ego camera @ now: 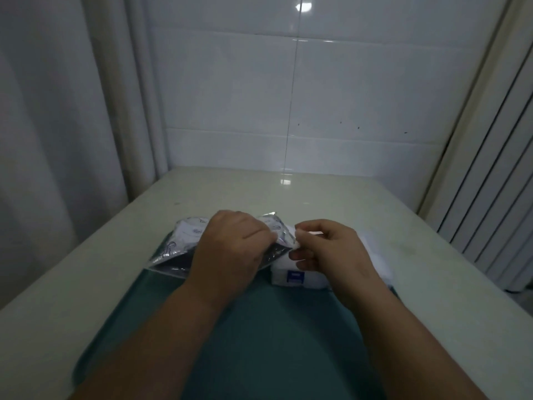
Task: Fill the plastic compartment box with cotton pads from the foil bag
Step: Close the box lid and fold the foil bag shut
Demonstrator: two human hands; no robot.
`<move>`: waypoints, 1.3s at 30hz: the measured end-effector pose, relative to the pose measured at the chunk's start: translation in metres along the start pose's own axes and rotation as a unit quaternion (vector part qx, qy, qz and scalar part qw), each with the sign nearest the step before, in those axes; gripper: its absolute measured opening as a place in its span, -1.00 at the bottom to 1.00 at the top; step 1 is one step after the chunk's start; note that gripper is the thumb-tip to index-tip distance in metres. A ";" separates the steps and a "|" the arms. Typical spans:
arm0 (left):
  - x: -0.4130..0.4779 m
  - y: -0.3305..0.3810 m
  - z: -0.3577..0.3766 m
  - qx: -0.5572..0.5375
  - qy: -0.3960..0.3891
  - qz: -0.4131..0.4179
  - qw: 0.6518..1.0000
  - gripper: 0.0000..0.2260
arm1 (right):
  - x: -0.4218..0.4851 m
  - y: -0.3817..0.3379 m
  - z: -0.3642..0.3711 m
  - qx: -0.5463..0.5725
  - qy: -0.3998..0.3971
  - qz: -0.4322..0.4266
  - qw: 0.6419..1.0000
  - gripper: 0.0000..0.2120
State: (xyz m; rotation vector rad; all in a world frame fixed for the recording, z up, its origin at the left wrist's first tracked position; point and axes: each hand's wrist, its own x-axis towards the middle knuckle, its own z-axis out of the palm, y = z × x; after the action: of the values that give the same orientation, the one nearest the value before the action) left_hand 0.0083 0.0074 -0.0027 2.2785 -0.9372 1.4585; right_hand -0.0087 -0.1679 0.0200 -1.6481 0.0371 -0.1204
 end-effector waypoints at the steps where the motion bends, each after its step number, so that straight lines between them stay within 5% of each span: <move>1: 0.000 0.000 0.001 -0.005 -0.006 0.007 1.000 -0.80 | 0.001 0.000 -0.001 0.011 0.002 0.012 1.000 -0.93; 5: 0.000 -0.001 0.000 -0.014 -0.065 -0.002 0.998 -0.95 | 0.001 -0.001 -0.003 0.092 0.007 0.033 0.995 -0.88; 9: 0.001 0.006 -0.005 -0.034 -0.083 -0.018 0.996 -0.84 | -0.001 -0.004 -0.004 0.155 -0.011 0.032 0.987 -0.82; 27: 0.004 0.012 0.006 0.036 -0.046 0.052 0.997 -0.93 | 0.001 0.002 0.000 0.045 0.013 -0.025 0.999 -0.82; 39: 0.000 -0.019 -0.007 0.076 -0.008 -0.089 0.993 -0.92 | 0.007 0.000 -0.017 0.033 0.063 -0.077 0.995 -0.71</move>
State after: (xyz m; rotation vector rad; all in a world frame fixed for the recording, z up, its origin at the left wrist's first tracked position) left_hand 0.0154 0.0257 0.0025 2.4135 -0.6258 1.4826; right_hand -0.0031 -0.1858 0.0221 -1.5740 0.0023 -0.3389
